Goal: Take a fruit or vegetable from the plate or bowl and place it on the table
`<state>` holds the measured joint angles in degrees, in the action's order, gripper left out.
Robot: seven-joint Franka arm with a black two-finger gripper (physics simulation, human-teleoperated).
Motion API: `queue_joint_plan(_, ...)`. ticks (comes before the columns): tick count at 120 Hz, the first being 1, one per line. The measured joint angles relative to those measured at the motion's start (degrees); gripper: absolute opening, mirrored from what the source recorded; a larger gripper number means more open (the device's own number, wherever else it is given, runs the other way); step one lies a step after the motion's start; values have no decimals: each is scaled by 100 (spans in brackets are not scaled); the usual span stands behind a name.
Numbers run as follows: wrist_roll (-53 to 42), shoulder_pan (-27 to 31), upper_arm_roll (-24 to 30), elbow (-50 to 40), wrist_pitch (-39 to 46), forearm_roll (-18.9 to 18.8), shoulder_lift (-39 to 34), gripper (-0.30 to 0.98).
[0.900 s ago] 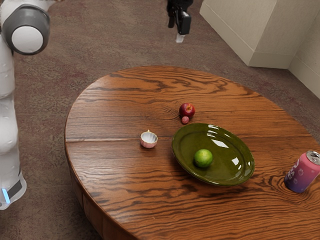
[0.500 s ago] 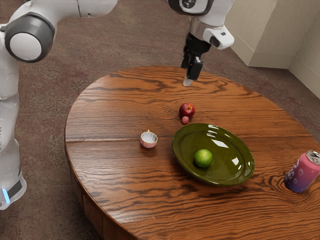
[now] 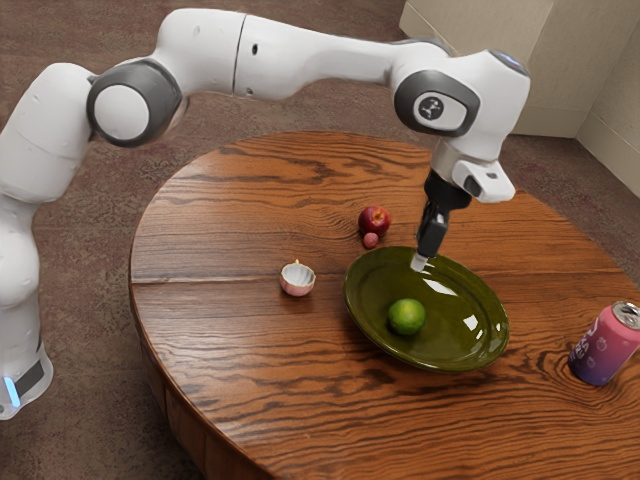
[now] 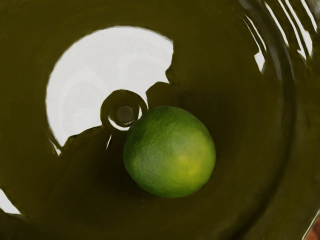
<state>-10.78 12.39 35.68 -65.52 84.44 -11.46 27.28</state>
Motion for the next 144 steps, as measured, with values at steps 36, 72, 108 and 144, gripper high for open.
queue_joint_plan(36, 126, -72, -18, -814, 441, -32, 11, 69)
queue_joint_plan(72, 235, -20, -146, -1036, 1250, -87, 240, 69)
queue_joint_plan(108, 324, -17, -278, -1309, 1676, 15, 340, 69)
queue_joint_plan(144, 402, -25, -328, -1412, 1862, 87, 361, 42)
